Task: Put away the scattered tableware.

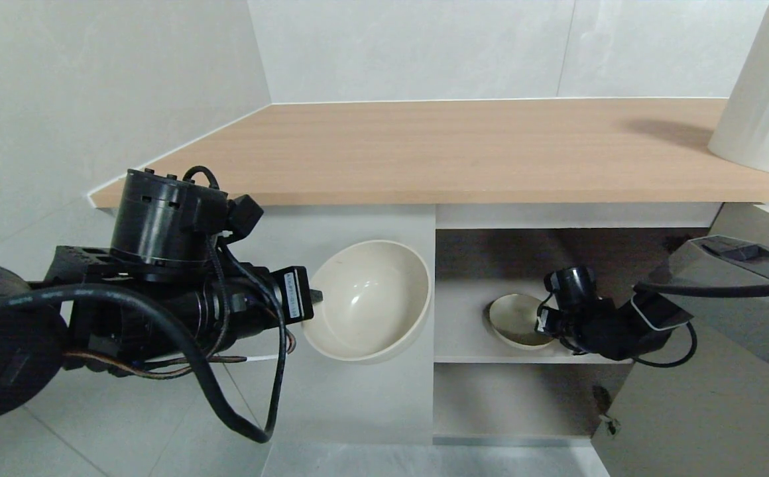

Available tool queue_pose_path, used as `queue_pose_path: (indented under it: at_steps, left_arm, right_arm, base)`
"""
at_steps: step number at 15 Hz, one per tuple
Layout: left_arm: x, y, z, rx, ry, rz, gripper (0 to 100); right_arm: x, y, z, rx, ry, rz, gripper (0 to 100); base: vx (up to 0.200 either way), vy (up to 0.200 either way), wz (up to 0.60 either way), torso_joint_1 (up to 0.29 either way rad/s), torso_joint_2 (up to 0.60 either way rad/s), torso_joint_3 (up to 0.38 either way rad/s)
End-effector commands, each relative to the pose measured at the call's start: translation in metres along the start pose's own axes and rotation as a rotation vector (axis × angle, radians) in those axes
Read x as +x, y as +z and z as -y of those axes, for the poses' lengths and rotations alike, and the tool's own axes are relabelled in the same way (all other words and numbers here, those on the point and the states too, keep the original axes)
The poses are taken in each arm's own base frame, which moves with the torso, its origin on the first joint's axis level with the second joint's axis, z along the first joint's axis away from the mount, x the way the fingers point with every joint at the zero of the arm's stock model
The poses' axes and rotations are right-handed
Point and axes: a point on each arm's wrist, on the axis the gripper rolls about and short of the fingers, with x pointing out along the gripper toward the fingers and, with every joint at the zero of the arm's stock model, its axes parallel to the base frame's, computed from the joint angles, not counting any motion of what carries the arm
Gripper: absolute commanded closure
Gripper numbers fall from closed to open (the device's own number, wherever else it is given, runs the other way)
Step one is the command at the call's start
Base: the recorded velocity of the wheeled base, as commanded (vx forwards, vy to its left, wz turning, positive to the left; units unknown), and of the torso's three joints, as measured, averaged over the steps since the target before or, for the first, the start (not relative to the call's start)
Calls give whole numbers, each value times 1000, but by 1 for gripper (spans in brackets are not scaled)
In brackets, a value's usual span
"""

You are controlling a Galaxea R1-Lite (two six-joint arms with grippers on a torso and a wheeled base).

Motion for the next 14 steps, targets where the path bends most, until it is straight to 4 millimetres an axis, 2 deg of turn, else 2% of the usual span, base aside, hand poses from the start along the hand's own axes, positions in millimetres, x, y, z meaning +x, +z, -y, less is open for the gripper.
queue_pose_path:
  at_steps: [1,3,5,7,9,11,13,14]
  left_arm:
    - [0,0,0,0,1,-1,100]
    - [1,0,0,0,0,-3,100]
    - [4,-1,-1,2,5,-11,100]
    - [6,-5,3,11,-3,-25,100]
    - [15,-13,9,53,-6,-58,100]
    - [24,-25,12,112,9,-101,100]
    - [33,-37,15,151,17,-143,100]
    - [36,-42,17,174,29,-156,100]
  right_arm:
    - [-1,2,-1,3,4,5,0]
    - [-7,5,-3,36,16,12,0]
    - [-24,14,-3,39,37,18,0]
    - [-57,20,-4,25,119,-16,0]
    - [-104,25,-6,-29,256,-105,0]
    - [-162,26,-10,-136,385,-188,0]
    - [-213,24,-11,-212,510,-193,0]
    - [-229,22,-10,-242,550,-183,0]
  base:
    - [0,0,0,0,0,0]
    - [0,0,0,0,0,0]
    - [0,0,0,0,0,0]
    - [0,0,0,0,0,0]
    - [0,0,0,0,0,0]
    - [0,0,0,0,0,0]
    - [0,0,0,0,0,0]
    - [0,0,0,0,0,0]
